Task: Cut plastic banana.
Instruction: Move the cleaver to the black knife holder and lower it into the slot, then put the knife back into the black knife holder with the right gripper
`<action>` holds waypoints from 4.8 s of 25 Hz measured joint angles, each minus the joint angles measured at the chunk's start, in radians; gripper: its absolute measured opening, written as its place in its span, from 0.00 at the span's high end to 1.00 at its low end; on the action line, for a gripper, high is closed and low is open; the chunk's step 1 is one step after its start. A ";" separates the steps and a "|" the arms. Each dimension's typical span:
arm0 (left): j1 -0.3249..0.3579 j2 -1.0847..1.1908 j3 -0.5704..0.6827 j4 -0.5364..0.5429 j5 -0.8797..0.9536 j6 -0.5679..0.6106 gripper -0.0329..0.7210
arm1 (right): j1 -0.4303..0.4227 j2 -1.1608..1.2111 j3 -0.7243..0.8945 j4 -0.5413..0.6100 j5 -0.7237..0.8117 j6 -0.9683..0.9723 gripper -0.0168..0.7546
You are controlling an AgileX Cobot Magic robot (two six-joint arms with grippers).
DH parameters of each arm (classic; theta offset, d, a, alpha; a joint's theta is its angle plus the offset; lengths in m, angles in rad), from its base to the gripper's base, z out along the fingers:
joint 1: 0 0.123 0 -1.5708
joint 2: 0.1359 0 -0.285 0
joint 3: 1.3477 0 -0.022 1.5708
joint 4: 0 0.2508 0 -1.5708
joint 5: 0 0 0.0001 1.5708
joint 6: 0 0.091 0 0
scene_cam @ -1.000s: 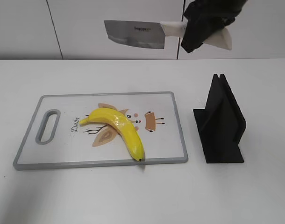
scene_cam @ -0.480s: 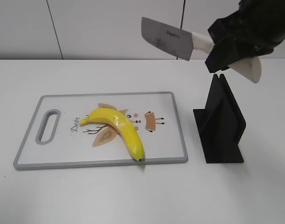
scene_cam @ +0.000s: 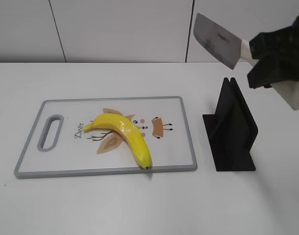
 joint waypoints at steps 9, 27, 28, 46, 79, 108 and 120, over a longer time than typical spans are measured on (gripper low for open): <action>0.000 -0.344 0.172 0.004 -0.061 0.001 0.20 | 0.000 -0.055 0.132 -0.101 -0.004 0.131 0.76; 0.000 -0.478 0.176 0.013 -0.076 0.001 0.25 | 0.000 -0.025 0.171 -0.185 -0.086 0.256 0.76; 0.000 -0.478 0.176 0.013 -0.076 0.001 0.25 | 0.000 -0.013 0.171 -0.185 -0.086 0.256 0.76; 0.000 -0.478 0.176 0.013 -0.076 0.001 0.25 | 0.000 0.060 0.171 -0.198 -0.133 0.260 0.76; 0.000 -0.478 0.176 0.013 -0.076 0.001 0.29 | 0.000 0.112 0.178 -0.168 -0.060 0.242 0.76; 0.000 -0.478 0.176 0.013 -0.076 0.001 0.32 | 0.000 -0.193 0.143 -0.100 0.070 -0.156 0.14; 0.000 -0.478 0.176 0.013 -0.076 0.001 0.32 | 0.000 -0.667 0.384 -0.107 0.151 -0.243 0.22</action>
